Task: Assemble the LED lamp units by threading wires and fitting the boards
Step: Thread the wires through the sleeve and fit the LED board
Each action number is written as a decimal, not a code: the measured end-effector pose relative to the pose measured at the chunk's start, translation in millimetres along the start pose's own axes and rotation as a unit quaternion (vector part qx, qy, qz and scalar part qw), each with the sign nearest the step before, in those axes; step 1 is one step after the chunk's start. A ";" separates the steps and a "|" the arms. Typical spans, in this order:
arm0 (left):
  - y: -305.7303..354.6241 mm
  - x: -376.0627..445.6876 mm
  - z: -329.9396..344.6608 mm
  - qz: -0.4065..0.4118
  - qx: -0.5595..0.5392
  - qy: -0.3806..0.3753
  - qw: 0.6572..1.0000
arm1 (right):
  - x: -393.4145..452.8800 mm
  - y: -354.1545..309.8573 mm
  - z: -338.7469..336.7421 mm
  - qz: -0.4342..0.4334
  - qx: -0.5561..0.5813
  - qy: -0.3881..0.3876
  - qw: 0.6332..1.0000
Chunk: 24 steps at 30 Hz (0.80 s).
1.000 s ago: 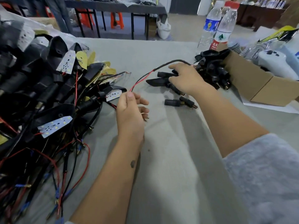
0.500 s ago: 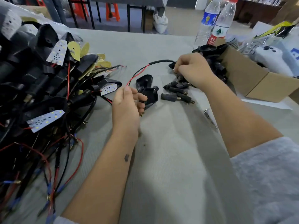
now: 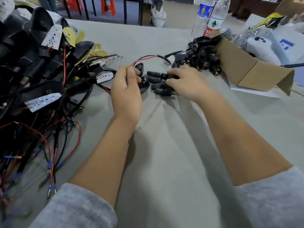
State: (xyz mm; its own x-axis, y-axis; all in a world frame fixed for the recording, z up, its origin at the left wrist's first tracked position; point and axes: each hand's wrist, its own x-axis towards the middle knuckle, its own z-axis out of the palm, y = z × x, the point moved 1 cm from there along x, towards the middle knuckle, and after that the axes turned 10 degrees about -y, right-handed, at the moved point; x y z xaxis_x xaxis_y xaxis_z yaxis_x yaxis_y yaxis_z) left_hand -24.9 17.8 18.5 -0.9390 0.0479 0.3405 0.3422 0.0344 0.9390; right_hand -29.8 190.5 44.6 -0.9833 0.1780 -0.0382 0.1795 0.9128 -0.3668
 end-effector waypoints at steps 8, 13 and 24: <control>3.9 -15.0 4.6 0.104 0.148 -0.147 0.972 | -38.8 -50.2 1.0 -0.070 0.716 0.063 0.691; 2.1 -11.6 -0.8 0.068 0.199 -0.133 0.968 | -44.0 -36.6 -15.5 -0.065 0.790 0.097 0.602; -12.1 -8.5 -2.6 0.051 0.410 -0.084 0.907 | -38.1 14.1 17.7 0.000 0.733 0.239 0.637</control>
State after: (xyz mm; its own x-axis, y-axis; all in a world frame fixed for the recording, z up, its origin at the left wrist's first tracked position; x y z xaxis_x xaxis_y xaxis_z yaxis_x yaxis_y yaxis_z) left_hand -21.1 14.4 4.5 -0.9066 0.2417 0.3459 0.4009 0.7492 0.5273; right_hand 9.6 190.1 24.5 -0.7989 0.5894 0.1200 -0.3863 -0.3498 -0.8535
